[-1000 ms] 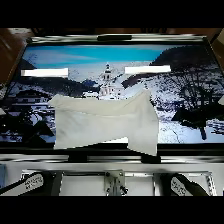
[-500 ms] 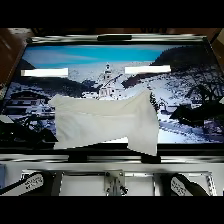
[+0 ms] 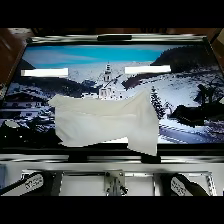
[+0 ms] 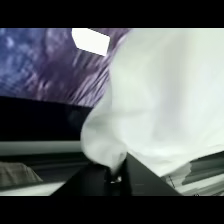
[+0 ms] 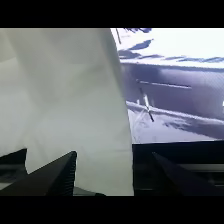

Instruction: Fold the shirts.

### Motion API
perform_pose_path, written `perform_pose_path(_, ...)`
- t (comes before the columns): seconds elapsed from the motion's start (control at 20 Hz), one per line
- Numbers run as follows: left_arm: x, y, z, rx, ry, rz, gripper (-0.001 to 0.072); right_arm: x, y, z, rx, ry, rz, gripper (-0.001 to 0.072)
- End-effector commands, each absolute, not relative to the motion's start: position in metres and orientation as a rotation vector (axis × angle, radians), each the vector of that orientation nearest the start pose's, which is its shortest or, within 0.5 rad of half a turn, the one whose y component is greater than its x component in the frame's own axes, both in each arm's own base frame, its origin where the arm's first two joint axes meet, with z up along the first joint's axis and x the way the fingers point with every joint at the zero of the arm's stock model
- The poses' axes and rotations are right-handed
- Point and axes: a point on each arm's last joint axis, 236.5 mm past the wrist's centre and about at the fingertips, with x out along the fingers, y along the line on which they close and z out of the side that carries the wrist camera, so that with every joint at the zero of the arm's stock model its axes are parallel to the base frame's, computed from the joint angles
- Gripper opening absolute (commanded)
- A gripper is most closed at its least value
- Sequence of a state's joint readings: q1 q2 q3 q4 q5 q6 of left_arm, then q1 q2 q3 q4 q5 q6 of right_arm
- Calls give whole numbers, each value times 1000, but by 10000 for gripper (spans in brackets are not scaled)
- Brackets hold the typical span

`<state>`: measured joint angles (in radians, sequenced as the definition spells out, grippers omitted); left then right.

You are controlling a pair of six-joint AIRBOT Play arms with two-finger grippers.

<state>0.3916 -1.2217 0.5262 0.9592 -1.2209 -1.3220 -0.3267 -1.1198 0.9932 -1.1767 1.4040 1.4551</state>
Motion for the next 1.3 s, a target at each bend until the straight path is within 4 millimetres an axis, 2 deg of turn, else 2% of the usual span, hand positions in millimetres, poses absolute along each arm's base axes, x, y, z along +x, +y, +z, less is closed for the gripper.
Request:
perform_pose_path(0.0,221,-62,-108,-838,1614,-157,38,297,-6,15,498,1413,76,566)
perform_pose_path(0.15,219,-60,-108,-823,1620,-159,37,294,-6,9,503,1436,76,566)
perform_pose_path(0.35,212,-65,-104,-794,1643,-225,37,294,16,-31,605,1532,171,566)
perform_pose_path(0.55,205,-69,-100,-800,1670,-251,37,310,13,-71,655,1559,152,566)
perform_pose_path(0.7,206,-68,-100,-798,1663,-247,38,327,21,-83,682,1517,177,566)
perform_pose_path(0.9,207,-68,-101,-797,1659,-244,38,337,33,-102,558,1511,179,564)
perform_pose_path(1.05,208,-68,-101,-795,1657,-243,38,343,46,-108,511,1500,190,556)
perform_pose_path(1.1,208,-67,-101,-795,1655,-243,38,341,48,-110,493,1511,196,503)
perform_pose_path(1.2,208,-67,-101,-794,1654,-242,38,339,46,-113,467,1520,177,137)
perform_pose_path(1.25,208,-67,-101,-793,1655,-242,38,339,46,-113,473,1520,175,62)
